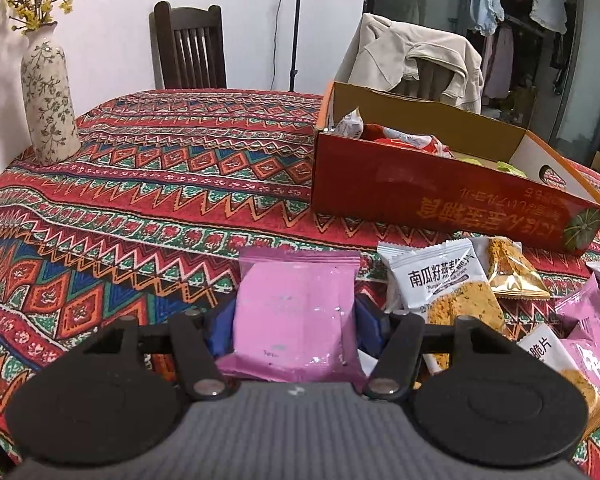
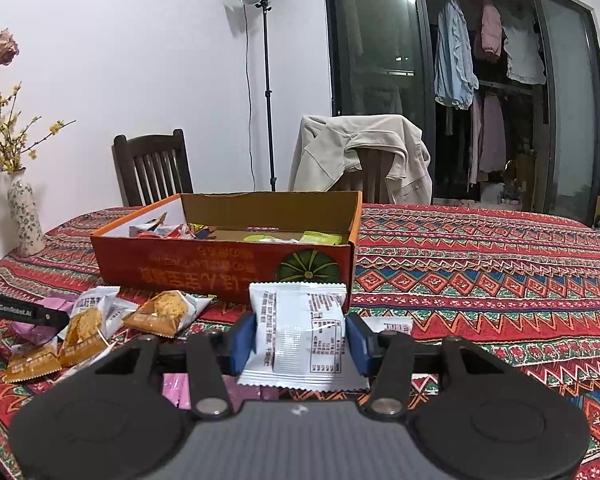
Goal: Organize snacks
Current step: 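Grasp a white printed packet with the right tool while the left tool grasps a pink packet, then carry the white and pink packets into the box and open both tools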
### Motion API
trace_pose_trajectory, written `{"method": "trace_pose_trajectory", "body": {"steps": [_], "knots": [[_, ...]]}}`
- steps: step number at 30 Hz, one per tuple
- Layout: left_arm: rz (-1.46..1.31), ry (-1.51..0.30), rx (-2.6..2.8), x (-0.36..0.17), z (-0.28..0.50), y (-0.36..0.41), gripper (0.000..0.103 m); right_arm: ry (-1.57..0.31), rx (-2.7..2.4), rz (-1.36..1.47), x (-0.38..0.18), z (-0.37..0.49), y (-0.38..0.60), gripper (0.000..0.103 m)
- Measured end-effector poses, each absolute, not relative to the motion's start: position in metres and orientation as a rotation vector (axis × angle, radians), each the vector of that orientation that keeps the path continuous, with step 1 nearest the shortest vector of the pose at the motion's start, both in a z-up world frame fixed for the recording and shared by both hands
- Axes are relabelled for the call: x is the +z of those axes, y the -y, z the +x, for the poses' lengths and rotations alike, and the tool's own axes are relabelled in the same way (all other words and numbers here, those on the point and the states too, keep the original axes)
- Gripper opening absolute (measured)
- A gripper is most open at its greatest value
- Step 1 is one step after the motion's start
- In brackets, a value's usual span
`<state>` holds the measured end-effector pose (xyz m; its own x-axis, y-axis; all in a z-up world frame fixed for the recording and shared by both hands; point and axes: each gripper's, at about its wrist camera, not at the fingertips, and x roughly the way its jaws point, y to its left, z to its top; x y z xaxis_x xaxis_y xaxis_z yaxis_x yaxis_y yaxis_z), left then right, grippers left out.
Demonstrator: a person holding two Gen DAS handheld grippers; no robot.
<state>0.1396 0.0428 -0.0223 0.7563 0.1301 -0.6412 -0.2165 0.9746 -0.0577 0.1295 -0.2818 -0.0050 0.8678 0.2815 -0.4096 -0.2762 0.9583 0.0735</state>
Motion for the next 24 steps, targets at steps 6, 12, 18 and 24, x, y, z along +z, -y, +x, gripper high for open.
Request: {"method": "trace_pose_trajectory", "body": {"steps": [6, 12, 18, 24], "knots": [[-0.137, -0.662, 0.194, -0.014, 0.132, -0.045, 0.062, -0.418, 0.293, 0.01, -0.005, 0.128, 0.281, 0.048], [-0.134, -0.613, 0.174, 0.008, 0.122, -0.043, 0.062, -0.416, 0.297, 0.004, -0.003, 0.129, 0.278, 0.048], [-0.113, -0.55, 0.168, 0.036, 0.121, -0.038, 0.062, -0.394, 0.305, -0.017, 0.01, 0.125, 0.273, 0.048], [-0.109, -0.511, 0.147, 0.057, 0.132, -0.03, 0.062, -0.362, 0.31, -0.047, 0.033, 0.124, 0.261, 0.048]]}}
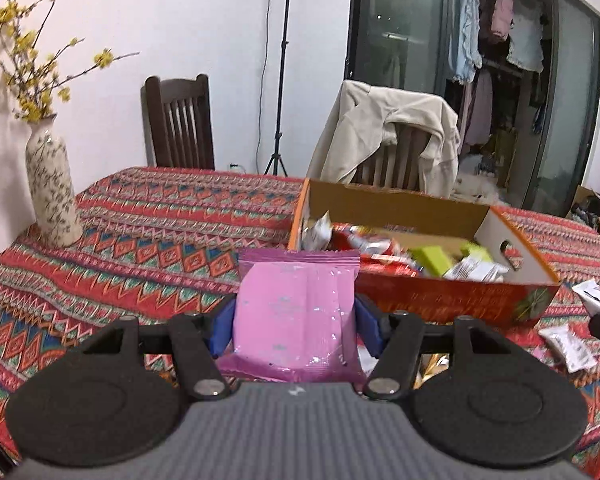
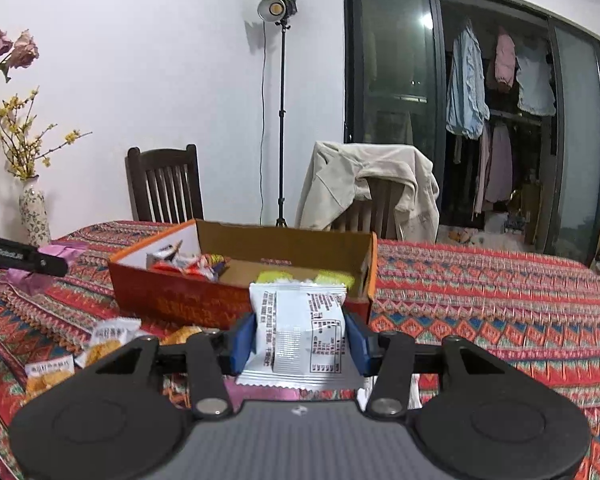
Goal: Organize snacks
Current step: 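Carry the white and pink packets into the box and open both tools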
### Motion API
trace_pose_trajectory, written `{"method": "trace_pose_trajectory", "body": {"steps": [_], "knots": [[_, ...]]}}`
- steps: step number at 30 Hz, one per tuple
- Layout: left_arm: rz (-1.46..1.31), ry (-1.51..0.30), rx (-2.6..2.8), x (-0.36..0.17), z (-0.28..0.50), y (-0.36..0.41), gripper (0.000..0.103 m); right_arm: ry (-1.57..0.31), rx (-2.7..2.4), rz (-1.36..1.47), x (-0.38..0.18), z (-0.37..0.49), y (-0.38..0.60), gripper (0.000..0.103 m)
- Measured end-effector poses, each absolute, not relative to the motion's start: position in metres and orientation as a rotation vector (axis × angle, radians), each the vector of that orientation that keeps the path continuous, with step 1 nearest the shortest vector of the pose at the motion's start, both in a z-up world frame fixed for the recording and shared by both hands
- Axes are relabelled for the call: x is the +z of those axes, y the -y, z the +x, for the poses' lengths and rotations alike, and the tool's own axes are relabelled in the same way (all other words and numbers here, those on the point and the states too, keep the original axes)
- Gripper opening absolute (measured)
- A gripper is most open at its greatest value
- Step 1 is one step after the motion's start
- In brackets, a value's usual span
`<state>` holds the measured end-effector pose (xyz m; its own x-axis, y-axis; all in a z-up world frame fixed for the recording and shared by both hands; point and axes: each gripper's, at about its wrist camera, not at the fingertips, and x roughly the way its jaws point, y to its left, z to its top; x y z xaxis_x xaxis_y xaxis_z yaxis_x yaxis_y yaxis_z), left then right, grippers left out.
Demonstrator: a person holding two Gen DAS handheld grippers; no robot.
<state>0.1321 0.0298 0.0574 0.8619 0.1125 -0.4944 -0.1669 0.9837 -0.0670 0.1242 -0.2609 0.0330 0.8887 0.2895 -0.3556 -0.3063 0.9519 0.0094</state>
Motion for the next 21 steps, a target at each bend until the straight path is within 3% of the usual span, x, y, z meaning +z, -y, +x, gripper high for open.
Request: {"method": "trace_pose_trajectory", "body": {"steps": [21], "knots": [[-0.134, -0.464, 0.101, 0.071, 0.234, 0.005, 0.063, -0.363, 0.263, -0.005, 0.068, 0.231, 0.204, 0.048]]}}
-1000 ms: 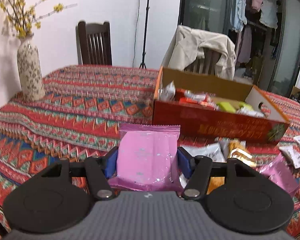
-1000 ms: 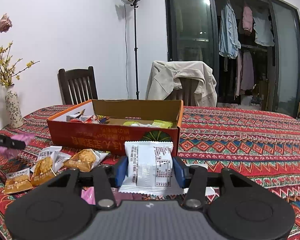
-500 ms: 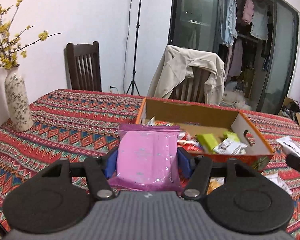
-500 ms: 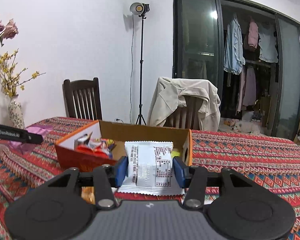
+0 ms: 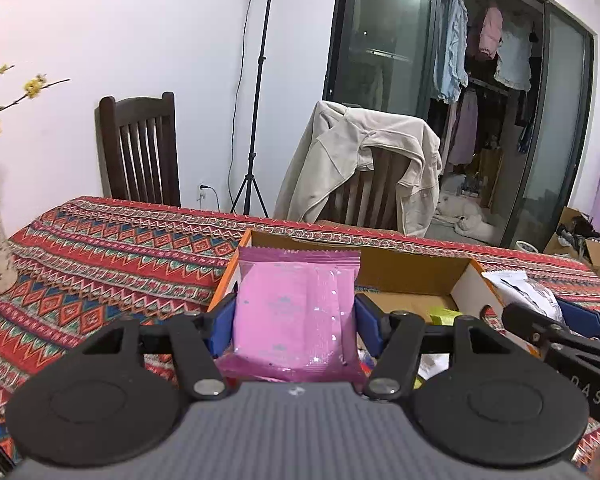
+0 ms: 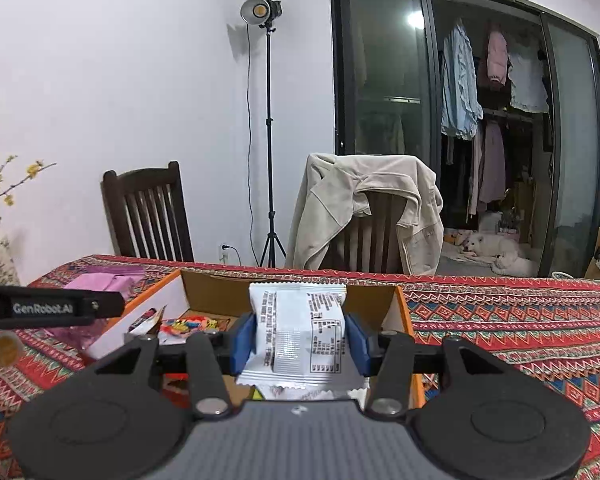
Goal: Organize snacks
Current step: 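Carry the white and pink packets into the box and open both tools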
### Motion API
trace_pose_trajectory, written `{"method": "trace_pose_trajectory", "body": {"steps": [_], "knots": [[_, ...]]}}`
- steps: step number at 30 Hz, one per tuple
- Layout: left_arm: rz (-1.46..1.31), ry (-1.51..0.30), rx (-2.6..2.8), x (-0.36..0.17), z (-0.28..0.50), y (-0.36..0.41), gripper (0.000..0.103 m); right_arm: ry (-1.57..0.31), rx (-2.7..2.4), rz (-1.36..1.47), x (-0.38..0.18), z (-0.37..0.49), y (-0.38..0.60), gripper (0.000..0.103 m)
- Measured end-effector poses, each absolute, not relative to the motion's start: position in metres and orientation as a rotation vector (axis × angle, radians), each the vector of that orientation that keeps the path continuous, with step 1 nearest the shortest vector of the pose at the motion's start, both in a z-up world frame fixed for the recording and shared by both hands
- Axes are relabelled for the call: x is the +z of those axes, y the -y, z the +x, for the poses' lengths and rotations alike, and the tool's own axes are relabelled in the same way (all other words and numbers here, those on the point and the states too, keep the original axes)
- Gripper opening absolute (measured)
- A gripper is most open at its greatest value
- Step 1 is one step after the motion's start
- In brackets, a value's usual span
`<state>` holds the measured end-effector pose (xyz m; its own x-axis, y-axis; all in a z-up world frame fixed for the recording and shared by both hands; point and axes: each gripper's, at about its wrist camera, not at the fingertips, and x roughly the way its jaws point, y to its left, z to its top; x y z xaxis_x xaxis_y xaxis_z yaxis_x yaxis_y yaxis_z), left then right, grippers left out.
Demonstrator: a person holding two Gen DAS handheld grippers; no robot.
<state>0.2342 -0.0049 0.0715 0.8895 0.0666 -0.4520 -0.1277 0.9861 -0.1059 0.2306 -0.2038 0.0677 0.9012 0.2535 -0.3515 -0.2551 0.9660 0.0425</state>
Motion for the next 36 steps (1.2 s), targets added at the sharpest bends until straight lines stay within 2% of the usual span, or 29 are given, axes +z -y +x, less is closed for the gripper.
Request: {"method": "trace_pose_trajectory", "body": {"steps": [7, 17, 18, 19, 20, 21, 22, 23, 26, 36], "knots": [[-0.129, -0.437, 0.131, 0.055, 0.274, 0.007, 0.063, -0.385, 0.251, 0.03, 0.054, 0.275, 0.191, 0.048], [-0.119, -0.465, 0.113, 0.028, 0.287, 0.003, 0.063, -0.404, 0.261, 0.02, 0.025, 0.289, 0.189, 0.049], [-0.121, -0.462, 0.118, 0.028, 0.286, 0.003, 0.067, -0.409, 0.264, 0.02, 0.024, 0.29, 0.19, 0.051], [-0.126, -0.45, 0.122, 0.027, 0.285, 0.002, 0.077, -0.411, 0.264, 0.021, 0.023, 0.29, 0.191, 0.053], [-0.128, -0.437, 0.126, 0.027, 0.283, 0.001, 0.081, -0.412, 0.264, 0.025, 0.023, 0.289, 0.192, 0.066], [-0.131, -0.423, 0.135, 0.028, 0.282, 0.0, 0.09, -0.415, 0.257, 0.032, 0.022, 0.29, 0.193, 0.083], [-0.137, -0.415, 0.143, 0.028, 0.281, -0.001, 0.103, -0.415, 0.251, 0.039, 0.022, 0.29, 0.194, 0.091], [-0.147, -0.407, 0.148, 0.028, 0.28, -0.002, 0.103, -0.417, 0.247, 0.045, 0.022, 0.291, 0.195, 0.098], [-0.164, -0.399, 0.147, 0.03, 0.278, -0.005, 0.103, -0.43, 0.248, 0.063, 0.022, 0.292, 0.198, 0.103], [-0.132, -0.409, 0.168, 0.037, 0.278, 0.0, 0.103, -0.438, 0.235, 0.061, 0.024, 0.29, 0.199, 0.103]]}}
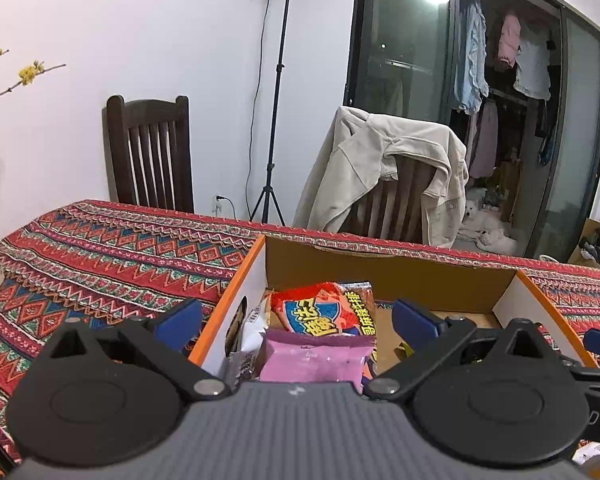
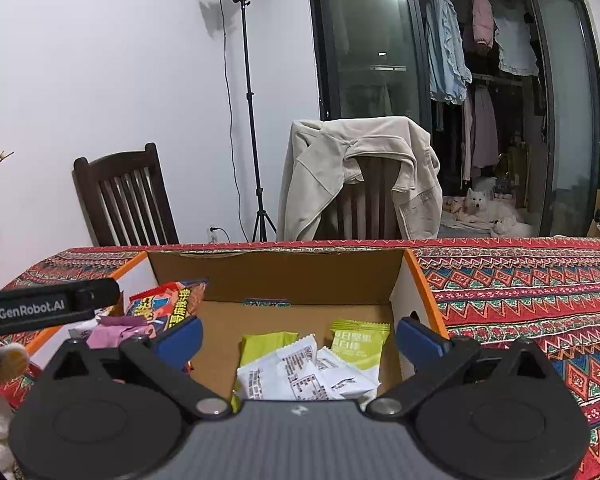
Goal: Organize snacks
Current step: 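Carry the white and pink packets into the box and open both tools, then move both open tools back toward the biscuit packets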
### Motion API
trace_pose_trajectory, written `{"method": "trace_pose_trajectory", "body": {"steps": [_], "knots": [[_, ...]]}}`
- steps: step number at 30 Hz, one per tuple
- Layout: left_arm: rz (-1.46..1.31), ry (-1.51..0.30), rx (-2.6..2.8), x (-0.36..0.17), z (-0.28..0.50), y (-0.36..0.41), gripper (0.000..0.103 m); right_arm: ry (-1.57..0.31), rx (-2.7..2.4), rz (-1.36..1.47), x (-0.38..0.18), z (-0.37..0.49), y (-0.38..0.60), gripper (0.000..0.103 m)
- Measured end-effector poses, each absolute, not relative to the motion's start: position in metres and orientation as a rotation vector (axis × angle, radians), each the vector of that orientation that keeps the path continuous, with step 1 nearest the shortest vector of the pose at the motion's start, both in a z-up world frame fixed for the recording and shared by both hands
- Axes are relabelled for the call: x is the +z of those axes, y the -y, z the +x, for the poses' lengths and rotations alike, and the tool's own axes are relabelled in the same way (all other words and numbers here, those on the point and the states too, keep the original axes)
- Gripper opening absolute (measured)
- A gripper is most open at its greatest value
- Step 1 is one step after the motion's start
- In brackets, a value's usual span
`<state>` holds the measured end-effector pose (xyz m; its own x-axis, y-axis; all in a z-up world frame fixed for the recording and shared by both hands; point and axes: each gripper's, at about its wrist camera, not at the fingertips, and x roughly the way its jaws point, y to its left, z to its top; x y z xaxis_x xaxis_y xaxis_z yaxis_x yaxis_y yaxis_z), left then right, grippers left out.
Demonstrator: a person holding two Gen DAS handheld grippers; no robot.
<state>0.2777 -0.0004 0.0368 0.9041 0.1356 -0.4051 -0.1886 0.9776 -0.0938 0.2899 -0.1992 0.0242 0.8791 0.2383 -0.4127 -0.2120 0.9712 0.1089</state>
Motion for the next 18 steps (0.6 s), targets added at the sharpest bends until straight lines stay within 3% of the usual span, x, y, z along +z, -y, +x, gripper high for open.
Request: {"method": "trace_pose_trajectory", "body": {"steps": [18], "knots": [[-0.098, -0.397, 0.129, 0.069, 0.223, 0.012, 0.103, -0.432, 0.267, -0.003, 0.053, 0.232, 0.196, 0.103]]}}
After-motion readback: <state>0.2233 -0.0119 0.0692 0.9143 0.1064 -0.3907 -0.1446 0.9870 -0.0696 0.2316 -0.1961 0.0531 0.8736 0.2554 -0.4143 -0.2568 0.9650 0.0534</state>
